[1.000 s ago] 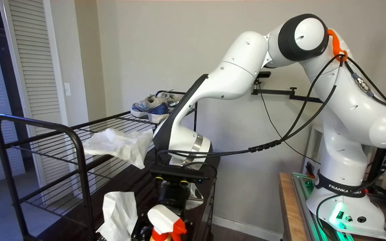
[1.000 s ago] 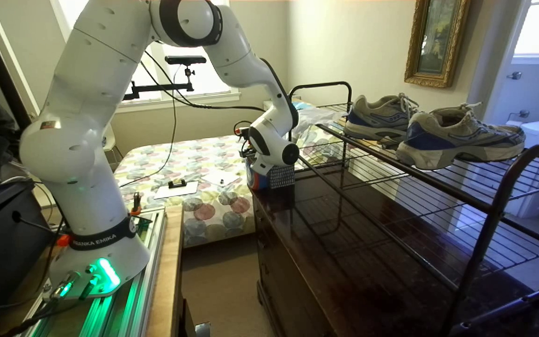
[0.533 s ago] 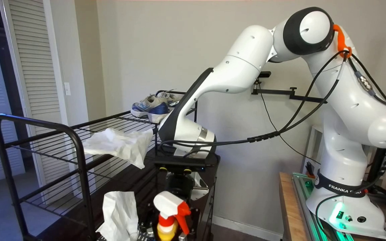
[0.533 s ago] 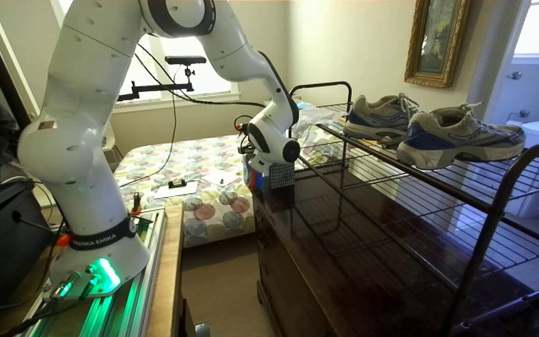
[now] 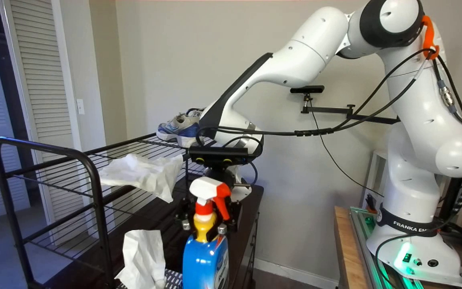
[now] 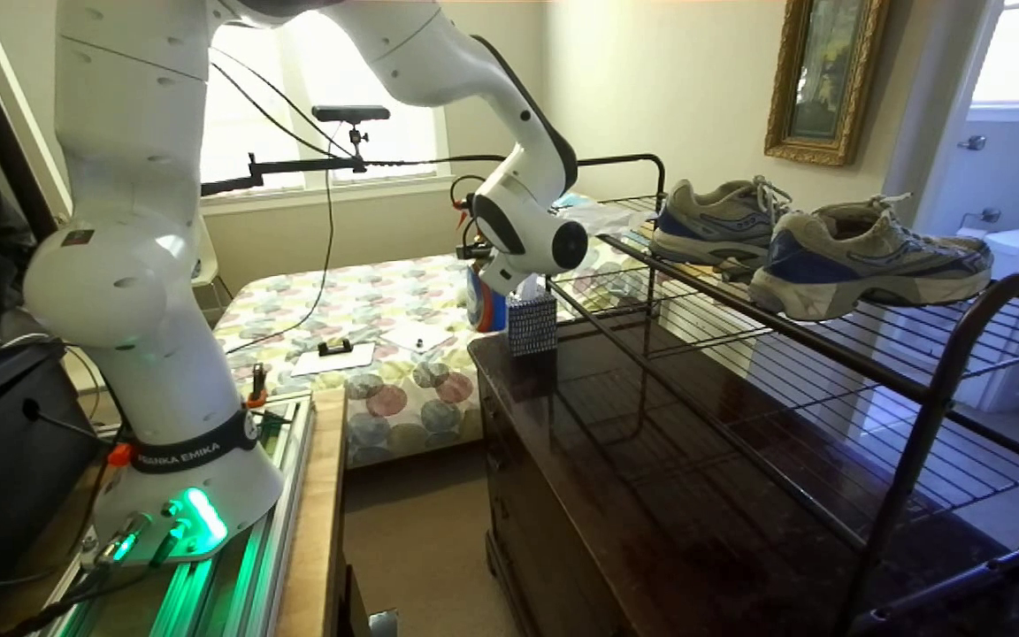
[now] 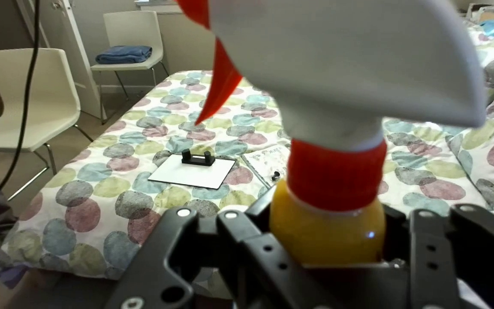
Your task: Put the blue bottle on the top rack
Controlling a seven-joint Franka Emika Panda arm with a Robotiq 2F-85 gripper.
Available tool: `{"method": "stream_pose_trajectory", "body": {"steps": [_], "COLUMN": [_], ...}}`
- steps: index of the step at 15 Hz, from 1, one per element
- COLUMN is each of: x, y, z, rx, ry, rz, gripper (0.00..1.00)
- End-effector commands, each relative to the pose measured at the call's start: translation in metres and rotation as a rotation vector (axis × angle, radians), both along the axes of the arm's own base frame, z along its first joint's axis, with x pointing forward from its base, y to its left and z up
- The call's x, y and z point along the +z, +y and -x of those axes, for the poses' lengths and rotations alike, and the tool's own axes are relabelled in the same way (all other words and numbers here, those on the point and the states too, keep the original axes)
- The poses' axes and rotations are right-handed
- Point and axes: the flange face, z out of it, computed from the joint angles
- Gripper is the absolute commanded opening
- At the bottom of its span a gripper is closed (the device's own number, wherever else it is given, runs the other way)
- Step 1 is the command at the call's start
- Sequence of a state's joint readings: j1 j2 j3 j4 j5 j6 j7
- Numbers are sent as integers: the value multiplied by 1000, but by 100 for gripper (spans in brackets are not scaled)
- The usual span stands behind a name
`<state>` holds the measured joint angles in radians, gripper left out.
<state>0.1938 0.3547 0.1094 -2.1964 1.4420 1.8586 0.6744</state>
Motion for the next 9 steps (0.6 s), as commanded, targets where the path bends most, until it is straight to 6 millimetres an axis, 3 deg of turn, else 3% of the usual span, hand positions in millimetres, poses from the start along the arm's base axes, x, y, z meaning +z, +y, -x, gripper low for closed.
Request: {"method": "stream_pose_trajectory", "body": {"steps": [1, 6, 7, 8, 9], "x": [54, 92, 93, 67, 68], "y": [-13, -28, -31, -26, -28], "z": [6, 9, 11, 10, 11], "rx": [75, 214, 242, 184, 186], "ry": [87, 184, 200, 164, 168], "rz": [8, -106, -131, -86, -91], "gripper": [8, 8, 8, 8, 31]}}
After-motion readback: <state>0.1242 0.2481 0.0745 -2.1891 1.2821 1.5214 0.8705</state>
